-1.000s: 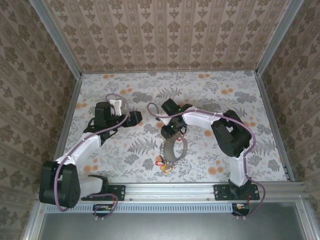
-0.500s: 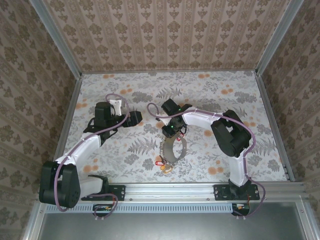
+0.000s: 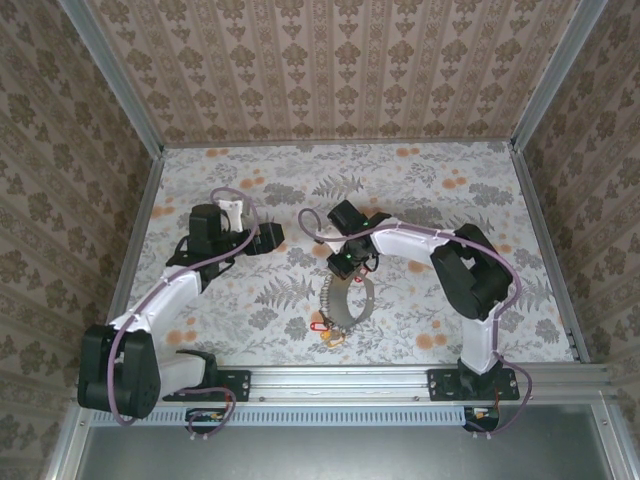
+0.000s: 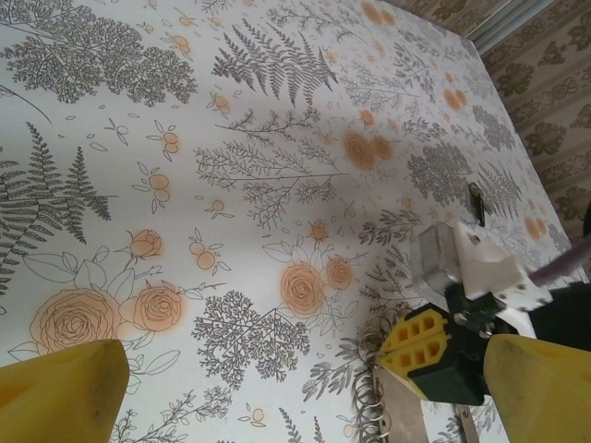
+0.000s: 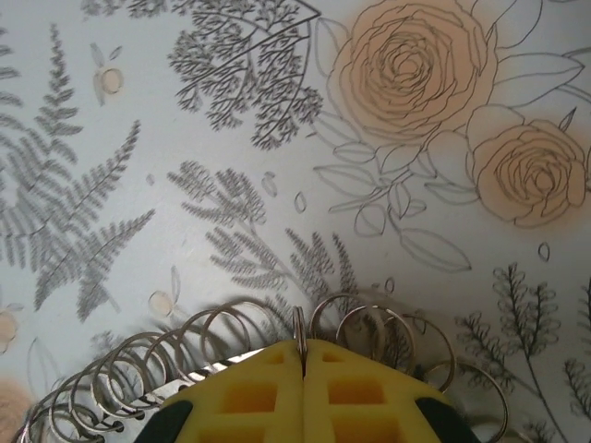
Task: Put the keys on the keyring
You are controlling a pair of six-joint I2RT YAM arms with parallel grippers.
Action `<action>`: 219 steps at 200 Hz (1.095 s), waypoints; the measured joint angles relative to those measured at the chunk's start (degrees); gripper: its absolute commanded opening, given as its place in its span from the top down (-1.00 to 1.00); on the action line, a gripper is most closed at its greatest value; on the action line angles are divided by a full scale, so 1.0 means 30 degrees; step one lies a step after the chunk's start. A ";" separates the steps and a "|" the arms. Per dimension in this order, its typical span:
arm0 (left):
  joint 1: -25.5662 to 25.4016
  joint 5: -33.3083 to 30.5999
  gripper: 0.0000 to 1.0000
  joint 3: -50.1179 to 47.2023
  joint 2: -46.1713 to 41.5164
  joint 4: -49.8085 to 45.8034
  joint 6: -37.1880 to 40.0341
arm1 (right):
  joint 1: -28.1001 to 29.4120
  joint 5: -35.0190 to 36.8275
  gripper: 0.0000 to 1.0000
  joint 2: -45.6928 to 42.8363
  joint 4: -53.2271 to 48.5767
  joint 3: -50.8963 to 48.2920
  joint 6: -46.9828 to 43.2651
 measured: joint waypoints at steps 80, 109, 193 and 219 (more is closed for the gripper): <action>-0.0058 -0.0029 -1.00 0.0000 -0.0809 -0.0080 0.0051 | -0.0066 -0.2769 1.00 -0.4911 0.4379 -0.4197 -0.0044; -0.0466 0.0095 -0.72 -0.0087 -0.1829 0.0124 0.0204 | -0.0364 -0.4590 1.00 -0.7053 0.7074 -0.6171 0.0408; -0.3657 0.3490 0.01 -0.1625 -0.5501 0.4335 0.0947 | -0.2200 -0.9974 1.00 -1.1577 1.3959 -0.8655 0.4109; -0.4976 0.4495 0.07 -0.1603 -0.5814 0.5348 0.1464 | -0.2237 -1.0987 1.00 -1.2233 1.5314 -0.8655 0.5136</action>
